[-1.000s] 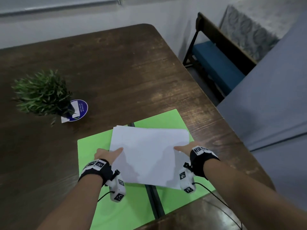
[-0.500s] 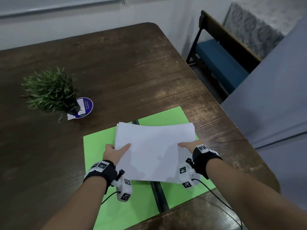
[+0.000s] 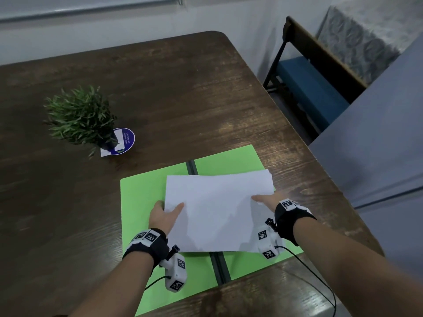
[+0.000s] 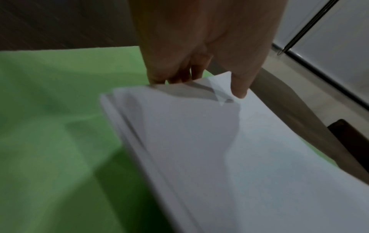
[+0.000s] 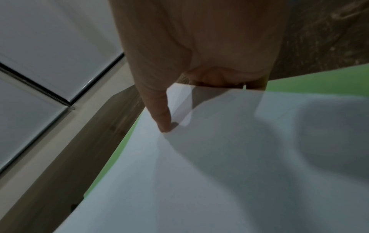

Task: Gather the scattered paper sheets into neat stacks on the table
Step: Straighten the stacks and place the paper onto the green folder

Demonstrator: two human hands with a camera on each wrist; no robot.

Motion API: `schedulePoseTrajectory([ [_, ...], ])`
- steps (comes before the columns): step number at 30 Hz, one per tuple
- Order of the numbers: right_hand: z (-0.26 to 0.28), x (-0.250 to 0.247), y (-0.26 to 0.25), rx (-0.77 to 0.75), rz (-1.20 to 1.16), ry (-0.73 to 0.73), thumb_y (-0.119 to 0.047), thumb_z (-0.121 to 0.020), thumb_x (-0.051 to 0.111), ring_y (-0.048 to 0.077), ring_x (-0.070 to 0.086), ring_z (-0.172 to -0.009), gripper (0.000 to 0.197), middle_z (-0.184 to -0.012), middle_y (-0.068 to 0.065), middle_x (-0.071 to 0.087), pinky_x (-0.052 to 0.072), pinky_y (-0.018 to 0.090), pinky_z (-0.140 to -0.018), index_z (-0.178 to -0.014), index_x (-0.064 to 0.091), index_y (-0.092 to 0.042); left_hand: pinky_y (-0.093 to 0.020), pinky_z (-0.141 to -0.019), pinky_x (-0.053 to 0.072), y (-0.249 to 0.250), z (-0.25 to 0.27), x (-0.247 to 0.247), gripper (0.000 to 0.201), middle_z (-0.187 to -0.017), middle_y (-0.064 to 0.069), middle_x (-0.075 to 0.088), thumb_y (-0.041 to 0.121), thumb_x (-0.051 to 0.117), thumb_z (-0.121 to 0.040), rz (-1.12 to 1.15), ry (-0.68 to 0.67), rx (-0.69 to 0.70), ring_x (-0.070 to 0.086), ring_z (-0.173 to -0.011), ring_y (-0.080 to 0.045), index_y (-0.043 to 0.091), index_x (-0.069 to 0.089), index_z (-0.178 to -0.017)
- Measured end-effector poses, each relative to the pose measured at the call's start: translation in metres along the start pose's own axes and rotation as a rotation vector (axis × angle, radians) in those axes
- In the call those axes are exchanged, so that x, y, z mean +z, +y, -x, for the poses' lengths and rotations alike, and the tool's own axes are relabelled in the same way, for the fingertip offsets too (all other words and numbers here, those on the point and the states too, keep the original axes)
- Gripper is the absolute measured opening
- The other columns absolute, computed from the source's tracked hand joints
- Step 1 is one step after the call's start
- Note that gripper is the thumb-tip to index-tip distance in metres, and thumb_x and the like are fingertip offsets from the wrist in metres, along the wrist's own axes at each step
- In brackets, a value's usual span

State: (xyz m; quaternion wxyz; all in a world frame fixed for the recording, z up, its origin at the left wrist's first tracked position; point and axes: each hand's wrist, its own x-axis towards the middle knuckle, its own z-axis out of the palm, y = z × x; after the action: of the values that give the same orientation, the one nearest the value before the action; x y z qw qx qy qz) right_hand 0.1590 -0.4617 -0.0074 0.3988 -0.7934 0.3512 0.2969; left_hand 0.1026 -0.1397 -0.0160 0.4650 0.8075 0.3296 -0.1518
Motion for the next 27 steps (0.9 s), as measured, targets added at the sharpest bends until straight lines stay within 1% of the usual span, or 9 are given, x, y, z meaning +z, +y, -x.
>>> schedulePoseTrajectory([
  [2,-0.001,-0.005,0.001,0.008,-0.034,-0.032,-0.045,-0.076,0.076,0.030,0.056,-0.115,0.068,-0.128,0.011,0.058,0.042,0.033,-0.086,-0.129,0.054,-0.007,-0.034,-0.078,0.052,0.003,-0.001,-0.003,0.040,-0.102,-0.010,0.069,0.042,0.067,-0.084,-0.011,-0.002,-0.005,0.064,-0.087,-0.027,0.007,0.063,-0.104],
  [4,-0.006,-0.004,0.002,-0.007,-0.065,-0.036,-0.050,-0.071,0.076,0.030,0.055,-0.116,0.071,-0.127,0.008,0.057,0.043,0.035,-0.090,-0.125,0.054,-0.010,-0.031,-0.077,0.051,0.006,-0.002,-0.001,0.042,-0.103,-0.010,0.069,0.042,0.068,-0.083,0.017,-0.006,-0.028,0.065,-0.088,-0.027,0.007,0.065,-0.105],
  [9,-0.015,0.002,0.006,-0.105,-0.131,-0.076,-0.035,-0.072,0.082,0.028,0.060,-0.109,0.060,-0.120,0.007,0.065,0.046,0.039,-0.094,-0.123,0.059,-0.013,-0.034,-0.083,0.049,0.009,-0.001,0.004,0.062,-0.117,-0.010,0.059,0.040,0.073,-0.079,0.038,-0.018,-0.097,0.060,-0.102,-0.029,0.007,0.048,-0.125],
  [12,-0.023,0.000,0.008,-0.129,-0.085,-0.126,-0.026,-0.072,0.083,0.025,0.061,-0.109,0.053,-0.118,0.004,0.066,0.046,0.040,-0.100,-0.119,0.062,-0.013,-0.039,-0.086,0.053,0.007,-0.006,-0.004,0.067,-0.111,-0.010,0.063,0.041,0.079,-0.073,0.095,-0.027,-0.161,0.064,-0.097,-0.030,0.003,0.050,-0.120],
  [14,-0.029,-0.001,0.009,-0.149,-0.066,-0.122,-0.034,-0.065,0.085,0.025,0.061,-0.110,0.060,-0.113,0.001,0.066,0.046,0.039,-0.099,-0.118,0.063,-0.017,-0.044,-0.085,0.055,0.012,-0.006,-0.008,0.058,-0.105,-0.014,0.068,0.035,0.082,-0.071,0.133,-0.078,-0.183,0.067,-0.091,-0.030,0.000,0.059,-0.111],
  [17,-0.015,-0.004,-0.001,-0.273,-0.230,-0.072,-0.013,-0.069,0.084,0.024,0.066,-0.098,0.039,-0.100,0.003,0.069,0.050,0.042,-0.097,-0.106,0.069,-0.012,-0.047,-0.089,0.053,0.020,0.000,-0.015,0.038,-0.107,-0.015,0.068,0.020,0.080,-0.075,0.148,-0.115,-0.107,0.066,-0.095,-0.031,0.004,0.063,-0.106],
  [21,0.016,-0.018,-0.025,-0.439,-0.377,-0.091,0.001,-0.073,0.077,0.023,0.068,-0.091,0.031,-0.101,0.007,0.071,0.053,0.039,-0.089,-0.102,0.070,-0.008,-0.047,-0.092,0.052,0.014,-0.007,-0.028,0.063,-0.114,-0.007,0.065,0.045,0.082,-0.047,0.177,-0.053,-0.041,0.065,-0.099,-0.029,0.024,0.059,-0.102],
  [24,0.028,-0.030,-0.033,-0.506,-0.445,-0.175,0.005,-0.073,0.075,0.028,0.069,-0.091,0.031,-0.100,0.009,0.073,0.054,0.043,-0.087,-0.099,0.070,-0.011,-0.047,-0.096,0.048,0.018,0.008,-0.032,0.071,-0.123,-0.010,0.061,0.028,0.085,-0.065,0.350,-0.129,-0.034,0.061,-0.107,-0.029,0.011,0.049,-0.124],
  [27,0.032,-0.033,-0.031,-0.537,-0.519,-0.272,0.010,-0.072,0.073,0.034,0.069,-0.094,0.042,-0.106,0.015,0.072,0.056,0.043,-0.081,-0.110,0.066,-0.005,-0.047,-0.096,0.047,0.018,0.023,-0.028,0.069,-0.121,-0.011,0.057,0.016,0.080,-0.076,0.462,-0.100,-0.064,0.058,-0.107,-0.029,0.005,0.037,-0.129],
])
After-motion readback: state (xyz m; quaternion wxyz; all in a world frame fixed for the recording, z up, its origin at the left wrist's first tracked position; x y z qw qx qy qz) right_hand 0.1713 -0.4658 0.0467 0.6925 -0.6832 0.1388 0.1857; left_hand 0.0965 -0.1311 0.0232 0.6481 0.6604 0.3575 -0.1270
